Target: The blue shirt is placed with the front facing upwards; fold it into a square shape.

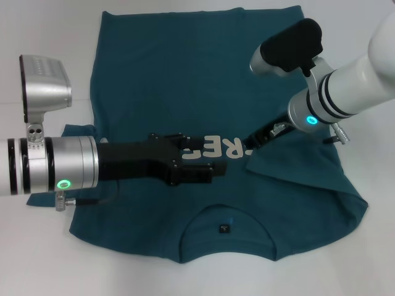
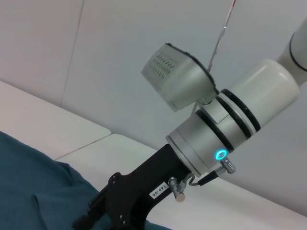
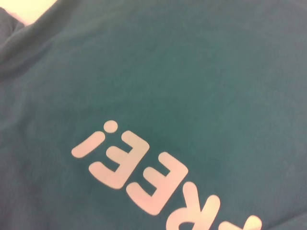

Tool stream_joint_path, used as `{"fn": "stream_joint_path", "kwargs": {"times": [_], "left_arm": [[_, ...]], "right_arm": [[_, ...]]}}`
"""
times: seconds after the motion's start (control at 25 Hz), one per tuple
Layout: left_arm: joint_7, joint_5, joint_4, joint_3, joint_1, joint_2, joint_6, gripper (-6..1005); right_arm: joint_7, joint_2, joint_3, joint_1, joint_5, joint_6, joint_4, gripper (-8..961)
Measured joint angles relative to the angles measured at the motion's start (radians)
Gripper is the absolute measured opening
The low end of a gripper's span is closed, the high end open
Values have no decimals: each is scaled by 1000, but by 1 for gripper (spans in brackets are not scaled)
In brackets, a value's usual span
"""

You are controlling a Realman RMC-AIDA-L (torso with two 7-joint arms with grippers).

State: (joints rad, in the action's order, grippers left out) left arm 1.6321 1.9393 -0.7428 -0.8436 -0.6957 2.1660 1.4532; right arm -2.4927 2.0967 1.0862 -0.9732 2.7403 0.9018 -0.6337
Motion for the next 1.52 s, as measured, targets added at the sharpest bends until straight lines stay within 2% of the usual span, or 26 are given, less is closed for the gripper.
{"fn": "stream_joint_path", "kwargs": {"times": [0.28,0.44,0.56,0.72,0.88,0.96,1.2,1.28,1.32,1.52], "left_arm": [[1,-23,13,1,3,0,-9,836],[8,-33,17,2,4,0,-22,835],[10,-48,24,3,5,-1,-42,835],[11,-67,35,3,7,-2,-56,835],[38,-87,49,4,6,-3,-103,835],[58,-98,52,5,6,-3,-131,835],[76,-114,65,17,9,-7,-153,836],[76,-110,64,12,9,-10,-145,835],[72,-108,61,4,9,-15,-134,835],[2,-80,54,-32,12,-48,-11,834]], "right_arm": [[36,-6,-2,24,-46,-50,-15,443],[115,-5,-2,70,-107,-84,-65,640],[227,-2,2,146,-227,-128,-134,764],[447,-8,-1,258,-511,-146,-207,915],[757,-9,-3,369,-773,-85,-265,941],[873,-9,-7,409,-844,-28,-273,948],[1017,-14,-98,491,-884,170,-273,948],[1052,-32,-158,524,-881,358,-284,948],[1052,-32,-158,524,-881,358,-284,948],[1023,-93,-192,552,-811,661,-321,948]]}}
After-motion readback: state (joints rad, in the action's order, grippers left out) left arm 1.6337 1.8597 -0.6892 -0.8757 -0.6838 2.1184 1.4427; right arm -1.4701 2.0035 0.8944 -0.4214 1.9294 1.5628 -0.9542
